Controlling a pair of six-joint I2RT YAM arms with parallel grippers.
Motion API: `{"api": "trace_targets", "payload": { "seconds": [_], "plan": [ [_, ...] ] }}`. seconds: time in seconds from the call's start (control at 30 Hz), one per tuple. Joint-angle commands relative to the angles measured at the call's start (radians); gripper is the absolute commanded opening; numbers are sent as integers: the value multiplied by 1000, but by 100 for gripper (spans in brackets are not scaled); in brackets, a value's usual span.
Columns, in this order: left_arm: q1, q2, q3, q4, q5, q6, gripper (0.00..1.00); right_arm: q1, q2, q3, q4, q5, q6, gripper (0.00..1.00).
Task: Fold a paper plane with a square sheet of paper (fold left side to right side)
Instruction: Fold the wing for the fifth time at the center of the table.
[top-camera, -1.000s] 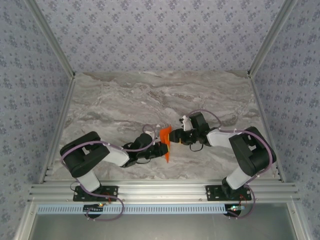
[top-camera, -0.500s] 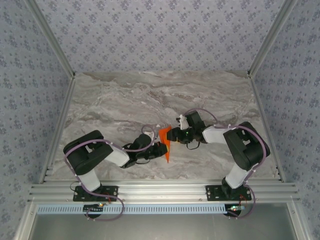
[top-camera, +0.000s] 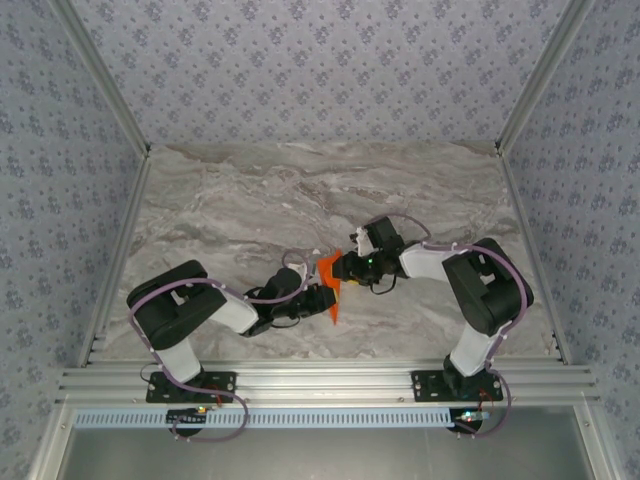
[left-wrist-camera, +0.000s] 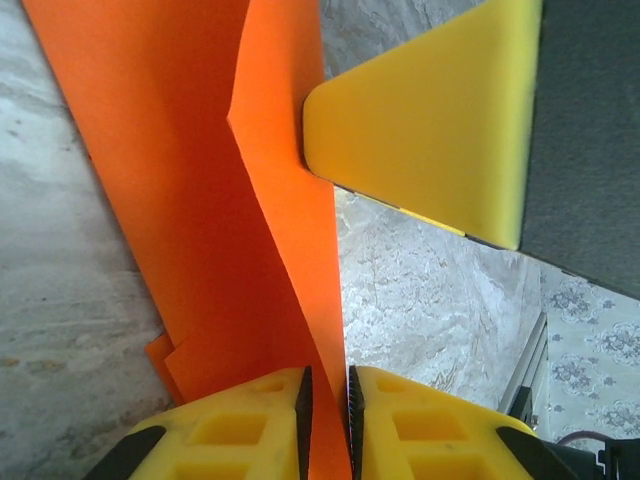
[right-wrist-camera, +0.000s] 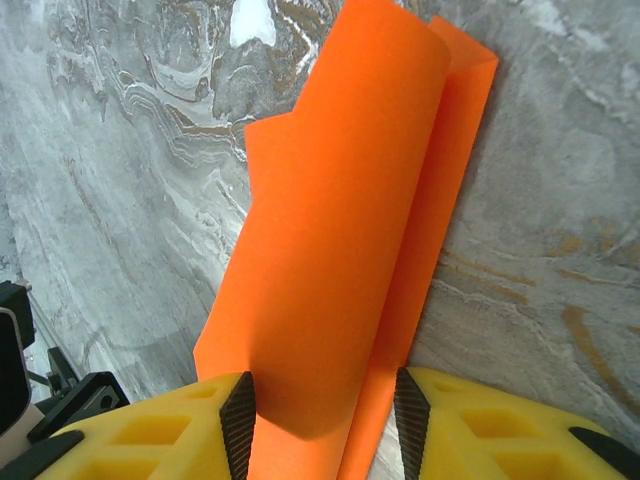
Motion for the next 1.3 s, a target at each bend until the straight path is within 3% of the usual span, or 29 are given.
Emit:
{"api": "trace_targets", "payload": {
  "seconds": [0.0,0.43,0.73,1.27],
  "plan": [
    [7,-3,-7,34,17,8,21,17,61,-4,-70,65,0,44],
    [76,-180,-55,-84,11,34,50,18,66,-2,-68,62,0,43],
    [198,-199,-30,-128,109,46,49,20,65,-2,-65,58,1,43],
    [208,26,57,47,190,-14,43,20,60,-8,-66,57,0,43]
  ]
}}
